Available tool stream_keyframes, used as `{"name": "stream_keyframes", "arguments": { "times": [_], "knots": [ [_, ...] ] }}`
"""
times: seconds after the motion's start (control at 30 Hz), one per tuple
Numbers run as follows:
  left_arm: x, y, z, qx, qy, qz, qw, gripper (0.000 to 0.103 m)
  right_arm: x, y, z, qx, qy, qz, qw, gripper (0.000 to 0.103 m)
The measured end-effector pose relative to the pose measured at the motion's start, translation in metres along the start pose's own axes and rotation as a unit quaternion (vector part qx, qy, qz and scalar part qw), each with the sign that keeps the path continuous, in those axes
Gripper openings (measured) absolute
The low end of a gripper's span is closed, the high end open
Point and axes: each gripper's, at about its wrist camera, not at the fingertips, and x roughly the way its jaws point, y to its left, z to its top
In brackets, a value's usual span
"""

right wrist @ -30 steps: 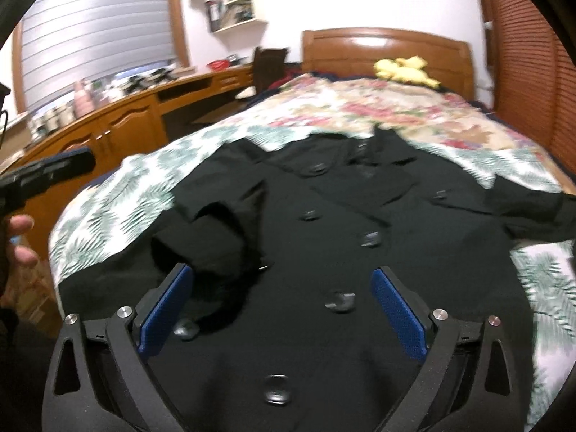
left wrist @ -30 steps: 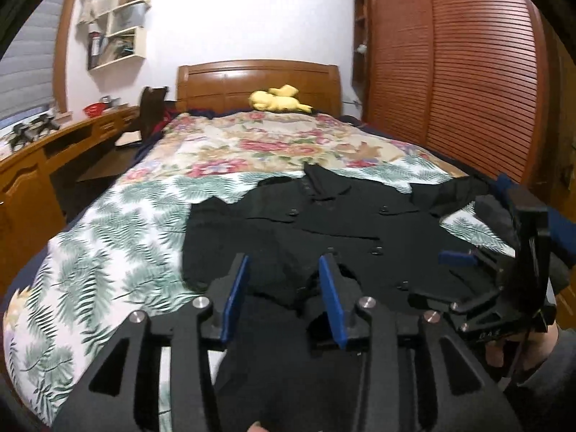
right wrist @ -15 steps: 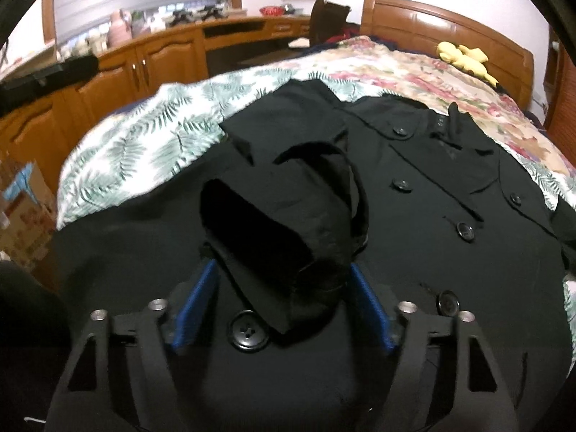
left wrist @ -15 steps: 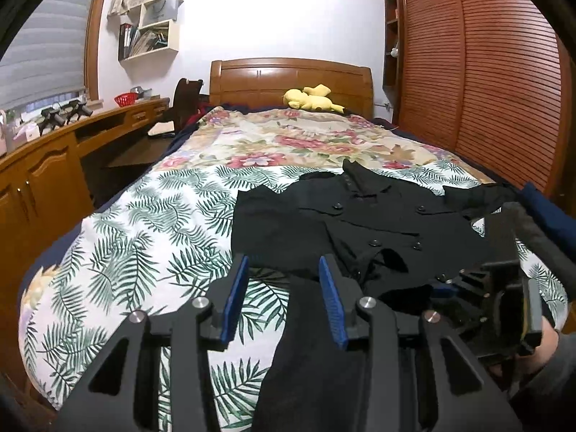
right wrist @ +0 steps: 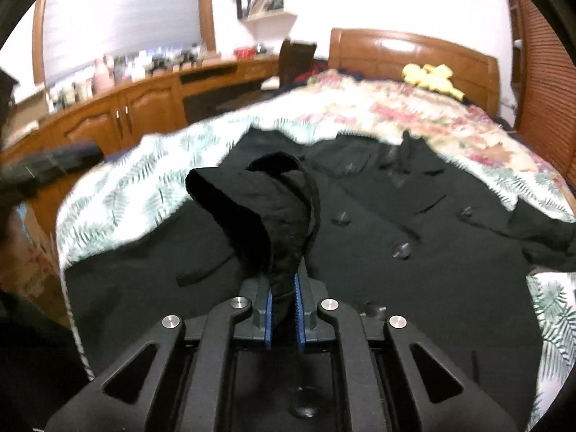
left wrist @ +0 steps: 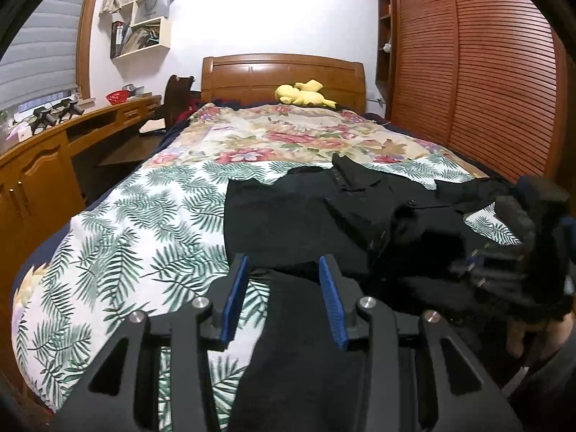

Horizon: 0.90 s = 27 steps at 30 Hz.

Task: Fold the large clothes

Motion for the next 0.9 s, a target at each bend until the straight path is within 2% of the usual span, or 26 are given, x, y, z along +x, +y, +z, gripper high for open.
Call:
{"name": "stream_keyframes", "arguments": {
  "times": [0.1, 0.23, 0.6, 0.83, 0.9],
  "knots": [
    [0.001, -0.008, 0.0, 0.002, -0.002, -0.007, 1.0, 0.039, -0.032, -0.005, 0.005, 0.004, -0.032, -0.003, 0.999, 0.005],
    [0.002, -0.018, 0.002, 0.009, -0.005, -0.015, 0.9998, 0.039, -0.065, -0.011, 0.0, 0.014, -0.051, -0.012, 0.999, 0.005],
    [0.004, -0.042, 0.005, 0.025, -0.01, -0.032, 0.9991, 0.039, -0.119, -0.02, -0.023, 0.016, -0.046, -0.044, 0.998, 0.004],
    [0.004, -0.049, 0.007, 0.028, -0.013, -0.042, 0.9987, 0.039, -0.125, -0.037, -0.043, 0.043, -0.022, -0.083, 0.995, 0.004],
    [0.004, -0.05, 0.007, 0.029, -0.014, -0.043, 0.9986, 0.039, -0.134, -0.042, -0.048, 0.051, -0.027, -0.098, 0.994, 0.004]
  ]
}}
